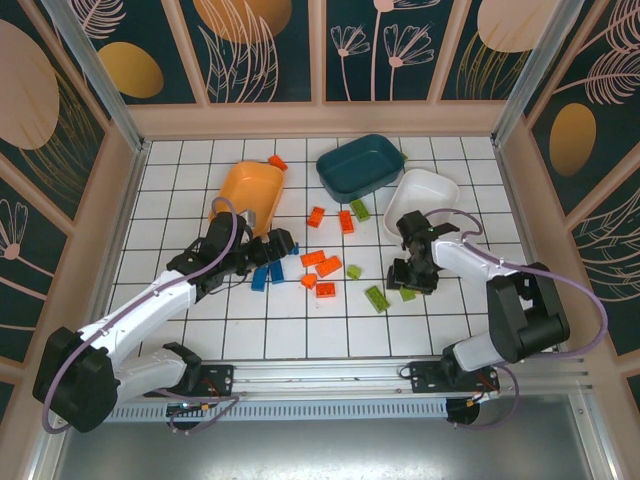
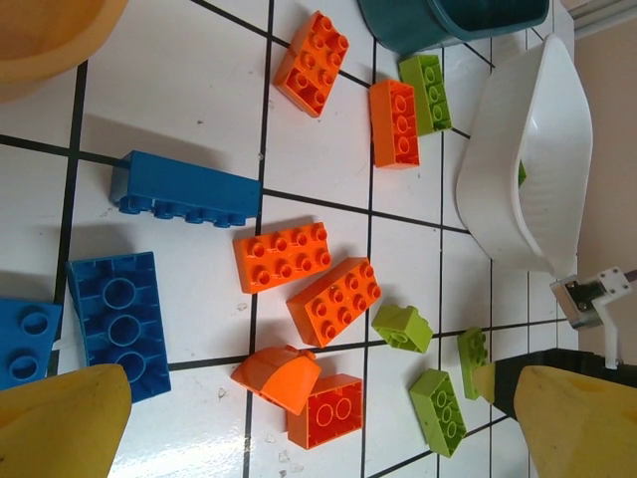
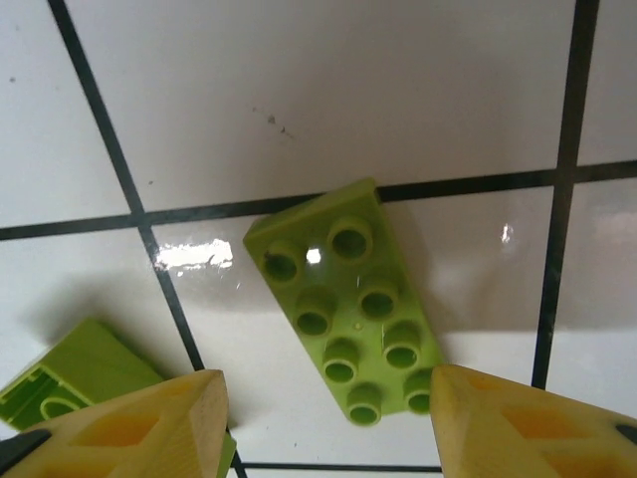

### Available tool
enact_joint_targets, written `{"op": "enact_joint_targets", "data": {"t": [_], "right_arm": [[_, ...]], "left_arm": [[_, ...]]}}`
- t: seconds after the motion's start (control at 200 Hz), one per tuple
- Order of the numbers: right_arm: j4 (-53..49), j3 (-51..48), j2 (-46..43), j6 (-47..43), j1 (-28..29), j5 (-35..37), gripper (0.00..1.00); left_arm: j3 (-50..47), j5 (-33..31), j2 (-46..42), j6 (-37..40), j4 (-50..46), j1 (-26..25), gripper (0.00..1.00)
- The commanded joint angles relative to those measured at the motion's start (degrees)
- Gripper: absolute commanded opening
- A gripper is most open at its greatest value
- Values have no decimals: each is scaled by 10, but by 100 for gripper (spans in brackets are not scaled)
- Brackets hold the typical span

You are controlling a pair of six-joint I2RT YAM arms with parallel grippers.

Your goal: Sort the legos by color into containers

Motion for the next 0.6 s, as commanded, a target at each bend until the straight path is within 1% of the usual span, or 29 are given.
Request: {"op": "enact_joint_targets", "data": {"t": [0.0,0.24,0.395,0.51,0.596], "right_arm": [[9,-2,16,0,-6,15,56],[8,3,36,-7,-17,42,56],[20,9,62,-12,-18,32,56],[26,8,76,-9,-19,30,52],[30,7,78,-6,-19,29,47]], "left_arm": [[0,-13,-15,-12,8,-3,99],[-12,-15,-31,-15,5,-3,98],[-15,-17,-34,-16,4,-3,98],[-19,-20,-37,-18,4,-3,98],[-24,-23,-42,-20,3,-3,98]]}}
